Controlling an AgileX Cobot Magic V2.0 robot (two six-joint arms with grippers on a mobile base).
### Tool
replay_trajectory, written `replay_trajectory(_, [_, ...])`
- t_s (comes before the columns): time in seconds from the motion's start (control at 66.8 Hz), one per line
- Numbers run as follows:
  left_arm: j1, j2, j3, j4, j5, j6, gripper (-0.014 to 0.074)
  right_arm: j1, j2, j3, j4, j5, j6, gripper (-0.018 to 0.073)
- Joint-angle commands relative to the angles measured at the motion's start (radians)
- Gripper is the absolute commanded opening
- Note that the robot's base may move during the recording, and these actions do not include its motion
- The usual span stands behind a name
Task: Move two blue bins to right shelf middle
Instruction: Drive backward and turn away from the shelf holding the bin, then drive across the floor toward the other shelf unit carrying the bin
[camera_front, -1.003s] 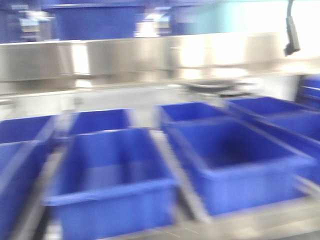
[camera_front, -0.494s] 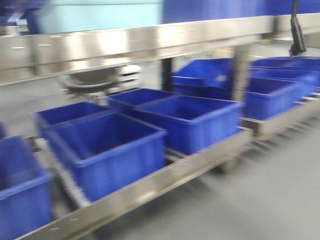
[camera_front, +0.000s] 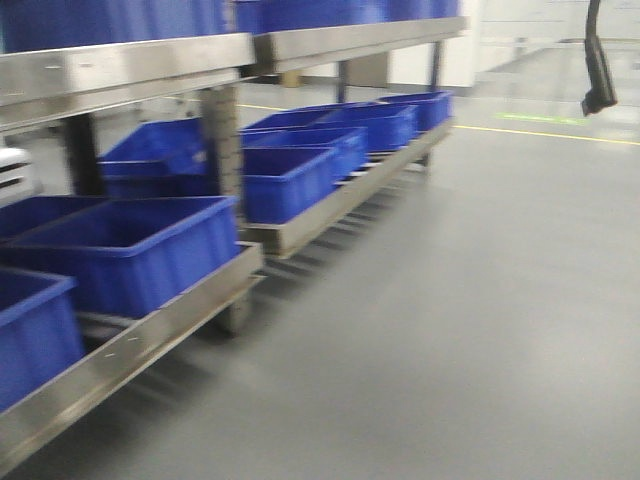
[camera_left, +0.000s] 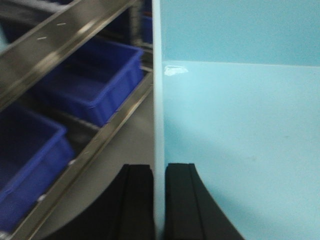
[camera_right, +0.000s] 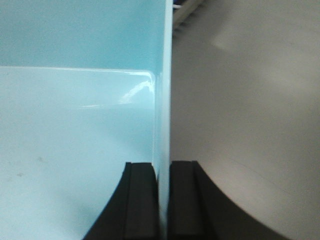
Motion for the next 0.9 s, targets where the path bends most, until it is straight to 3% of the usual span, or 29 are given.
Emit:
replay_trajectory(0.0, [-0.006, -0.003, -0.017, -0.026, -0.060, 0.000, -0.0111, 0.007, -0.013, -0.011, 0.006, -0.065, 0.001, -0.0167])
replay_trajectory(0.883, [-0.006, -0.003, -0.017, -0.026, -0.060, 0.000, -0.0111, 0.007, -0.013, -0.011, 0.006, -0.065, 0.001, -0.0167])
